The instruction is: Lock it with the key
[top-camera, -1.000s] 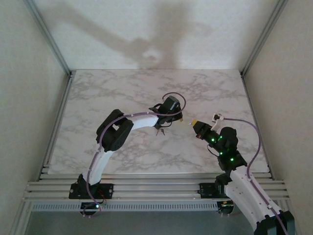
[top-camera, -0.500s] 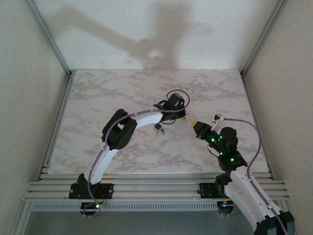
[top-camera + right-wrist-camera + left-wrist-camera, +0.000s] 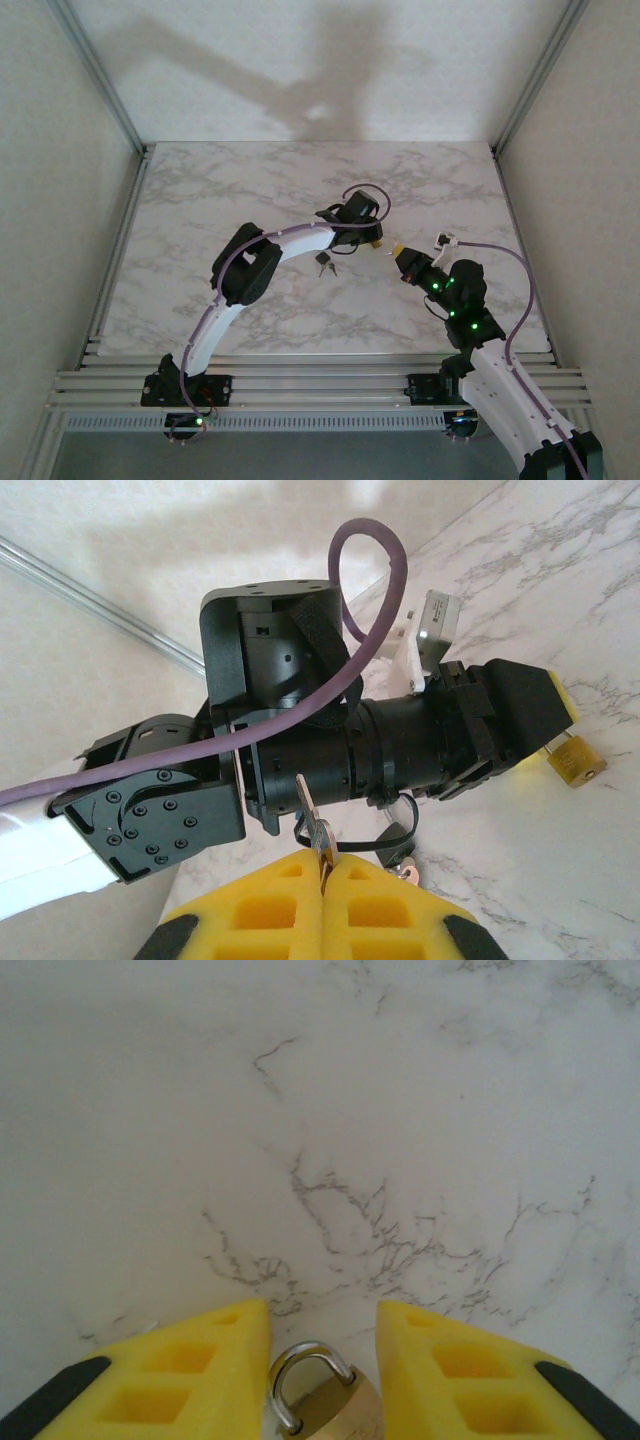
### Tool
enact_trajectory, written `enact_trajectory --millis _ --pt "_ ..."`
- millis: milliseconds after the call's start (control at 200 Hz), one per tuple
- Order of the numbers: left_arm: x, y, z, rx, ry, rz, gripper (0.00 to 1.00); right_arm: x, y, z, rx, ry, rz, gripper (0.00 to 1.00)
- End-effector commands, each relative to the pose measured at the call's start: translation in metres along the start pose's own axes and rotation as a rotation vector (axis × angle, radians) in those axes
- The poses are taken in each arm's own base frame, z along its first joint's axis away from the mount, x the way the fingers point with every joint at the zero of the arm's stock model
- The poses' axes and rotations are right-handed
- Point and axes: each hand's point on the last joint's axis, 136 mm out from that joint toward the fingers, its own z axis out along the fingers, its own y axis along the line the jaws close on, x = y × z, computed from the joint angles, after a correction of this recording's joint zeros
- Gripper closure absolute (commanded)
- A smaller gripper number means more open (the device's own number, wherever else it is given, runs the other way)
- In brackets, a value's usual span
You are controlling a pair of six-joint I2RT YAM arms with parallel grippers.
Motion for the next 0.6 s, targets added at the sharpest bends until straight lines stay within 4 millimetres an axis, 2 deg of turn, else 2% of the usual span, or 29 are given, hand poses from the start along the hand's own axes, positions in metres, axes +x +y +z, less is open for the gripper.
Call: enact_trajectory --millis 0,175,305,455,596 --pt "0.009 0.018 0.004 -0.094 0.034 0.036 0.65 0.0 -0.008 0.0 0.023 -0.015 -0.01 1.0" --pt "-0.004 0.019 -0.007 -0.133 0.027 0.061 0.6 0.0 -0.013 0.0 0.042 -0.02 -0.009 1.0" --pt "-0.019 0.016 -0.029 -0.148 0.004 0.07 0.53 0.002 -0.019 0.002 0.069 -0.018 -0.012 1.0" --pt "-0.041 0.002 -0.073 -0.143 -0.061 0.078 0.36 0.004 -0.029 0.006 0.109 -0.004 -0.023 1.0" --pt "-0.06 -0.015 -0.133 -0.094 -0.152 0.068 0.24 0.008 -0.037 0.008 0.143 0.015 -0.038 1.0"
